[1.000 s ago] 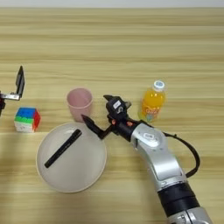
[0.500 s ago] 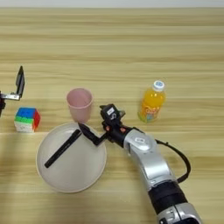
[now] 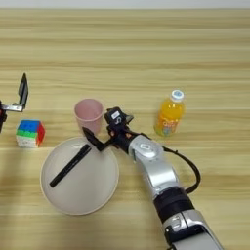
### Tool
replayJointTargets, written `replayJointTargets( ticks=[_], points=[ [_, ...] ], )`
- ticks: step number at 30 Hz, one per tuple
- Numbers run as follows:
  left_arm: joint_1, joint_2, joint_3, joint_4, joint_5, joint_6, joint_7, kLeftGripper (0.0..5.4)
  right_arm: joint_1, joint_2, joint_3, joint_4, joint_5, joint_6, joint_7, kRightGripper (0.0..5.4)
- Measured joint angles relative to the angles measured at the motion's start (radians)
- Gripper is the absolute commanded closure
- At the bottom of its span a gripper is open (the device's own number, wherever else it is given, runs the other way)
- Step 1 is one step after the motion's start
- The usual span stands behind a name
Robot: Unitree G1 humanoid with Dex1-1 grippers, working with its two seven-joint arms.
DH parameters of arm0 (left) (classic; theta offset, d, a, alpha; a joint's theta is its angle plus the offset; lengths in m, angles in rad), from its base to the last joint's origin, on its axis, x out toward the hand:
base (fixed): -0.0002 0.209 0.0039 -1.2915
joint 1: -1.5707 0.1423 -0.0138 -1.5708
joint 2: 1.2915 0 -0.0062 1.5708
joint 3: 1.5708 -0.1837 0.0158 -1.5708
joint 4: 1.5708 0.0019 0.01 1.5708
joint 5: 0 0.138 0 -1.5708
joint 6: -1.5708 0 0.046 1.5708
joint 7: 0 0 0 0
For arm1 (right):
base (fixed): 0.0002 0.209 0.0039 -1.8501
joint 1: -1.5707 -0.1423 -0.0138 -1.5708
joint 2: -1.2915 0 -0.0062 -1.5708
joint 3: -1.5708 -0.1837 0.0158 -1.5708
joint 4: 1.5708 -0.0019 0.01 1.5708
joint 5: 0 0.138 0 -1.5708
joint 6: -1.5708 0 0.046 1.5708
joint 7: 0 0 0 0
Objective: Move the objects on the table
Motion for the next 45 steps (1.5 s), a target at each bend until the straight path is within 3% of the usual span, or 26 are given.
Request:
replayJointTargets(
  ticks=[20, 34, 45],
  points=[
    [0.005, -0.002, -0.001, -0.014, 0.001, 0.000, 0.004, 0.00, -0.193, 0.093, -0.032, 0.373, -0.040, -0.121, -0.025, 0.04],
    [0.005, -0.003, -0.001, -0.015, 0.001, 0.000, 0.004, 0.00, -0.264, 0.124, -0.067, 0.547, -0.066, -0.209, -0.049, 0.04],
    [0.005, -0.001, -0.001, -0.014, 0.001, 0.000, 0.004, 0.00, -0.304, 0.143, -0.100, 0.632, -0.073, -0.281, -0.067, 0.94]
  ],
)
